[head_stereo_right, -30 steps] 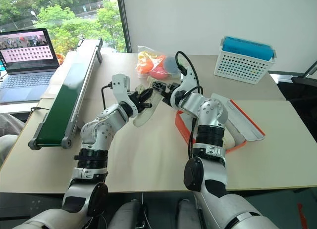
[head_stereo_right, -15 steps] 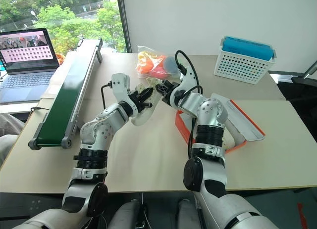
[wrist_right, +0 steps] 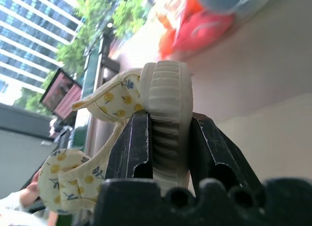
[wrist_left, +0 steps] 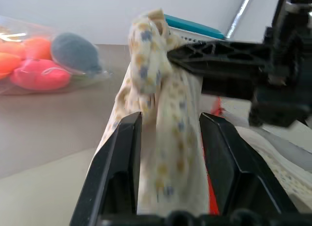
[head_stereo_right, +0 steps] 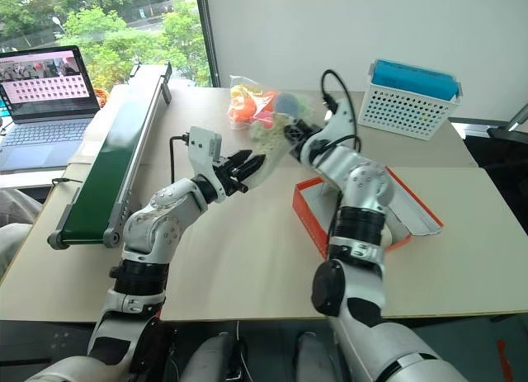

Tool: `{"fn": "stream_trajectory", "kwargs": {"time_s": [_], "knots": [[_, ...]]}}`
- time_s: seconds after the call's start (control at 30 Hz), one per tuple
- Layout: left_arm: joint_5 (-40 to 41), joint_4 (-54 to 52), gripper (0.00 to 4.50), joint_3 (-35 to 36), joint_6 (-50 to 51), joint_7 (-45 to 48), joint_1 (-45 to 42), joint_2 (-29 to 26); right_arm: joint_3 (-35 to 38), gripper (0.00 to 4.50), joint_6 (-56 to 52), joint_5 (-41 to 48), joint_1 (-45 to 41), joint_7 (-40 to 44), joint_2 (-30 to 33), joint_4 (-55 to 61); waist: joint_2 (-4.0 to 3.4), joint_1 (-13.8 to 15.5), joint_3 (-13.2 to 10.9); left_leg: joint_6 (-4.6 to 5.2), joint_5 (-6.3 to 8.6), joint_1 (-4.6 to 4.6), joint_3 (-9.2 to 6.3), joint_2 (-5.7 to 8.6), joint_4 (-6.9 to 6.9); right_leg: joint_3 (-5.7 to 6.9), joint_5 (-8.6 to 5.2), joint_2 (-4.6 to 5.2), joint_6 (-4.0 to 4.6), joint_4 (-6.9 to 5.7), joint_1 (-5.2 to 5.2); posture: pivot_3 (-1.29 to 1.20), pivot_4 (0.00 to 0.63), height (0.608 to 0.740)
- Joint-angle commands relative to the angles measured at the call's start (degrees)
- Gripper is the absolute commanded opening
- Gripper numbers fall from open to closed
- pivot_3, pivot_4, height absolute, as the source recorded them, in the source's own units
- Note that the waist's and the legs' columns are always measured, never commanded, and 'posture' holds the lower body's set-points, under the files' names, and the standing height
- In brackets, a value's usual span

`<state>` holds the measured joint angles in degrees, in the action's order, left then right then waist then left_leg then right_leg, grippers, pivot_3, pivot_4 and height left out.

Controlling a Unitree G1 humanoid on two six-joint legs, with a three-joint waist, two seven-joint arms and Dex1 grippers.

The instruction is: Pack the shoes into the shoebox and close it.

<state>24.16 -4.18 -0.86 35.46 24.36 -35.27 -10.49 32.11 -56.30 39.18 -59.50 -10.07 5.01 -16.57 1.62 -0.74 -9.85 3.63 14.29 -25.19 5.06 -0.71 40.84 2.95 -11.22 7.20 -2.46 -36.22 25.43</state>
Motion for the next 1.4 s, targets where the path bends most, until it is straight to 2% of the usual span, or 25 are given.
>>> {"fn": "stream_trajectory", "kwargs": {"time_s": [0.03, 0.13, 0.27, 0.3, 0.4, 0.53, 0.77, 0.9, 1.17, 1.3, 1.4], "knots": [[1.0, -7.0, 2.02, -2.8, 0.1, 4.8, 2.0, -2.4, -3.3, 0.70, -6.0, 0.9, -3.1, 4.4, 9.5, 5.7, -0.11, 0.0, -0.1, 0.00, 0.00, -0.01, 0.00, 0.00, 0.00, 0.00, 0.00, 0.00, 0.00, 0.01, 0.01, 0.00, 0.150, 0.705], [2.7, -11.4, 2.02, -5.0, 0.0, 11.3, 4.8, -6.6, -10.9, 0.70, -19.6, 1.7, -3.8, 11.6, 22.8, 7.3, -0.33, -0.1, -0.2, 0.04, 0.02, -0.04, 0.05, -0.01, -0.01, -0.05, 0.00, 0.00, 0.00, 0.03, 0.06, 0.00, 0.150, 0.705], [3.2, -12.9, 2.02, -7.6, -0.5, 18.4, 6.4, -11.5, -18.0, 0.70, -28.2, 2.5, -6.4, 20.0, 32.8, 7.0, -0.40, -0.3, -0.2, 0.23, 0.14, -0.04, 0.13, -0.03, -0.04, -0.15, -0.01, 0.00, 0.02, 0.19, 0.16, 0.00, 0.150, 0.705], [3.1, -13.0, 2.02, -8.5, -1.0, 20.2, 6.8, -12.7, -20.2, 0.70, -29.7, 2.6, -6.9, 22.3, 34.7, 7.4, -0.43, -0.4, -0.2, 0.51, 0.30, -0.03, 0.15, -0.04, -0.02, -0.18, -0.01, -0.01, 0.02, 0.21, 0.18, 0.00, 0.150, 0.705], [0.2, -12.1, 2.02, -12.4, -6.7, 26.6, 7.9, -16.2, -28.6, 0.70, -32.0, 1.9, -8.1, 29.0, 38.8, 7.7, -0.49, -0.5, -0.2, 0.55, 0.29, 0.02, 0.21, -0.04, -0.02, -0.30, 0.00, -0.03, 0.04, 0.17, 0.21, 0.00, 0.150, 0.705], [-3.0, -9.9, 2.02, -15.3, -12.2, 31.0, 7.8, -17.9, -40.1, 0.70, -27.8, -2.1, -7.3, 37.6, 42.1, 7.2, -0.49, -0.2, -0.2, 0.57, 0.31, 0.01, 0.25, -0.05, -0.02, -0.32, 0.00, -0.06, 0.04, 0.22, 0.25, 0.00, 0.150, 0.705], [-3.9, -9.4, 2.02, -15.4, -12.9, 30.6, 8.1, -15.7, -54.7, 0.70, -15.1, -12.3, -4.8, 50.1, 43.5, 2.6, -0.49, 0.5, -0.2, 0.61, 0.32, -0.14, 0.28, -0.04, 0.09, -0.30, 0.01, -0.01, 0.02, 0.25, 0.33, 0.00, 0.150, 0.705], [-4.5, -9.8, 2.02, -15.2, -12.6, 29.7, 8.6, -15.2, -60.2, 0.70, -9.7, -17.3, -2.8, 55.6, 42.6, 1.8, -0.49, 0.6, -0.2, 0.60, 0.31, -0.15, 0.29, -0.04, 0.11, -0.30, 0.01, 0.00, 0.01, 0.24, 0.33, 0.00, 0.150, 0.705], [-5.5, -10.2, 2.02, -15.3, -12.2, 27.7, 8.8, -13.9, -65.5, 0.70, 0.6, -27.6, 2.2, 58.3, 36.3, -7.0, -0.46, 0.8, -0.2, 0.46, 0.23, -0.12, 0.28, -0.04, 0.17, -0.28, 0.01, 0.00, 0.01, 0.19, 0.27, 0.00, 0.150, 0.705], [-5.8, -11.0, 2.02, -15.6, -11.9, 27.1, 9.2, -13.2, -66.1, 0.70, 8.9, -33.4, 1.9, 59.5, 33.8, -16.7, -0.39, 0.8, -0.1, 0.23, 0.09, 0.05, 0.16, -0.04, 0.19, -0.13, 0.01, -0.01, 0.01, 0.30, -0.05, 0.00, 0.150, 0.705], [-6.1, -11.7, 2.02, -16.2, -11.7, 26.7, 9.9, -12.9, -66.2, 0.70, 15.0, -37.4, 2.0, 60.4, 32.6, -23.0, -0.33, 1.3, -0.1, 0.49, 0.25, 0.32, 0.09, -0.03, 0.19, -0.08, 0.00, 0.00, 0.00, 0.37, -0.36, 0.00, 0.150, 0.705]]}}
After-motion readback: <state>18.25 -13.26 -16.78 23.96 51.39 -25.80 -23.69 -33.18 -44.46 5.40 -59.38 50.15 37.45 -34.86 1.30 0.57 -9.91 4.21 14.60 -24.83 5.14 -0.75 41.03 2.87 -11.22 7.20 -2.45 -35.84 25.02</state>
